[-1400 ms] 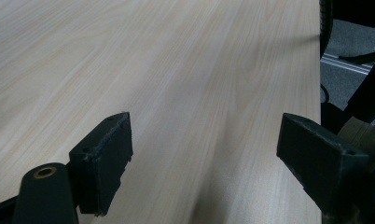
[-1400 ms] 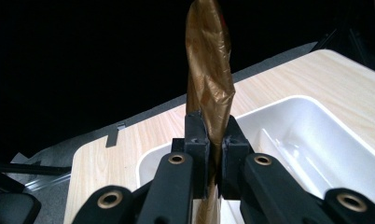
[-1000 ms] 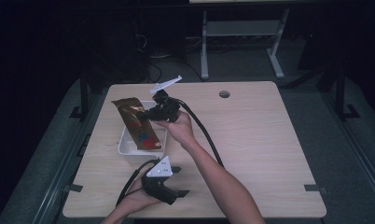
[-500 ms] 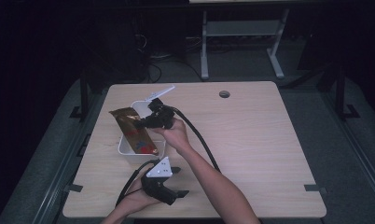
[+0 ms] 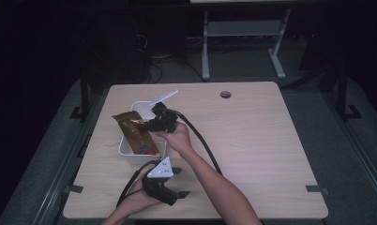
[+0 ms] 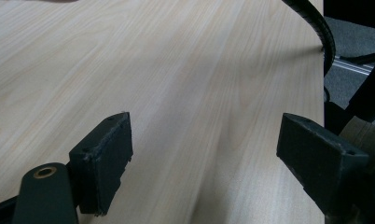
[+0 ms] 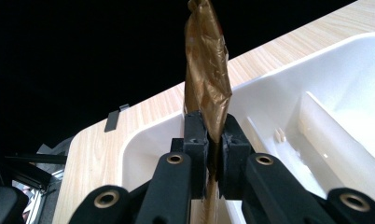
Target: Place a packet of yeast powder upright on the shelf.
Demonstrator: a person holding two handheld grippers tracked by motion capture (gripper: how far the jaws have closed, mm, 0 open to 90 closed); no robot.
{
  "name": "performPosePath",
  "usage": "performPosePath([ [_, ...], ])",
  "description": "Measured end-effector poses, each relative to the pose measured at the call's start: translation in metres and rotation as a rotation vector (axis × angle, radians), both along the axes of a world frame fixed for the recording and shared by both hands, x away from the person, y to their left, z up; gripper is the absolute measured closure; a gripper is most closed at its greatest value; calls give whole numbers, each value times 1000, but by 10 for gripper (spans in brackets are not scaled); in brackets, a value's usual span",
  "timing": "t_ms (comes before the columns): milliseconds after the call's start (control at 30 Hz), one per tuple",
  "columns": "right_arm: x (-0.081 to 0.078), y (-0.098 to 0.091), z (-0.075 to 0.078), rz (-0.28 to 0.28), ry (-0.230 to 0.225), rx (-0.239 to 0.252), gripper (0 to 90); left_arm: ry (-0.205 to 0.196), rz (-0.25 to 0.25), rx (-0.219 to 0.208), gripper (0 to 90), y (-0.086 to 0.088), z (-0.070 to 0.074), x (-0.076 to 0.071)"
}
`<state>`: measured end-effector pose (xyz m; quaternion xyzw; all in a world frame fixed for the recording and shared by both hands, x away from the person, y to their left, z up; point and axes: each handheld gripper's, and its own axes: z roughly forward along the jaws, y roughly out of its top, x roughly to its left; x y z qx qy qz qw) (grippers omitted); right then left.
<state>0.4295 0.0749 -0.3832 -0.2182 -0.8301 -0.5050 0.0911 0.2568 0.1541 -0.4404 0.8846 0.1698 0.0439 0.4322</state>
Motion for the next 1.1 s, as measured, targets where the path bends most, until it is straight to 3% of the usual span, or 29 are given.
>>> performPosePath([
  [633, -4, -18, 1, -16, -21, -42, 837, 5, -1, -1, 178, -1, -1, 0],
  [1100, -4, -28, -4, -13, 1, -64, 835, 6, -8, 6, 178, -3, -2, 0],
])
